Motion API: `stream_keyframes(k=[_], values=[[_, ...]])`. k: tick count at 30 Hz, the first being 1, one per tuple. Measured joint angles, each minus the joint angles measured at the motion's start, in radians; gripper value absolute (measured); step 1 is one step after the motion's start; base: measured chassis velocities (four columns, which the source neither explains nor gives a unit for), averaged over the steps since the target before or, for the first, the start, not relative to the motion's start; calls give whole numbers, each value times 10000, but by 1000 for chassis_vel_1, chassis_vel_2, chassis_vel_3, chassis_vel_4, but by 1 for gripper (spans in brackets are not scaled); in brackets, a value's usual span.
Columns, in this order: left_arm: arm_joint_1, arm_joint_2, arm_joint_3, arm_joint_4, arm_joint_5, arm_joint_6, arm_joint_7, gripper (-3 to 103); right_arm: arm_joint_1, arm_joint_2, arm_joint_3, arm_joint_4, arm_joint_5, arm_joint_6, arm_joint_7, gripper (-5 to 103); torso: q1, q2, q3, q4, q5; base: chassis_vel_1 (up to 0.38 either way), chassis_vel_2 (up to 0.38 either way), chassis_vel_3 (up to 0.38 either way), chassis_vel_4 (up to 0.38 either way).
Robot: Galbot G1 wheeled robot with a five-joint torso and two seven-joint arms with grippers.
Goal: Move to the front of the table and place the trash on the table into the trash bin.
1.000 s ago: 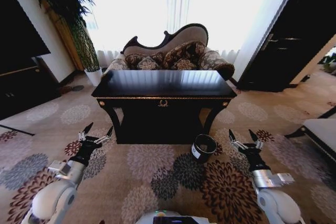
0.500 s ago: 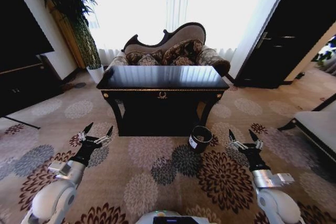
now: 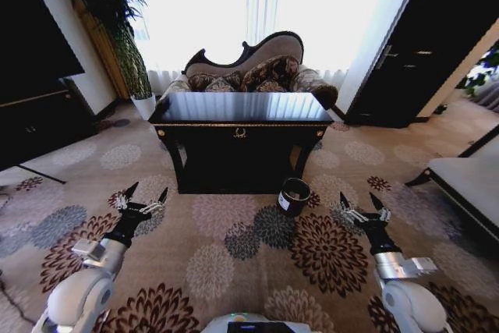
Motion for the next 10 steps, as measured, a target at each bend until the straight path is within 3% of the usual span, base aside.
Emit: stream_keyframes(k=[10], values=[[1, -1, 0, 0, 0, 0, 0, 100, -4, 0, 0, 0, 0, 0, 0, 100, -6, 2, -3, 0, 1, 157, -129, -149, 133]])
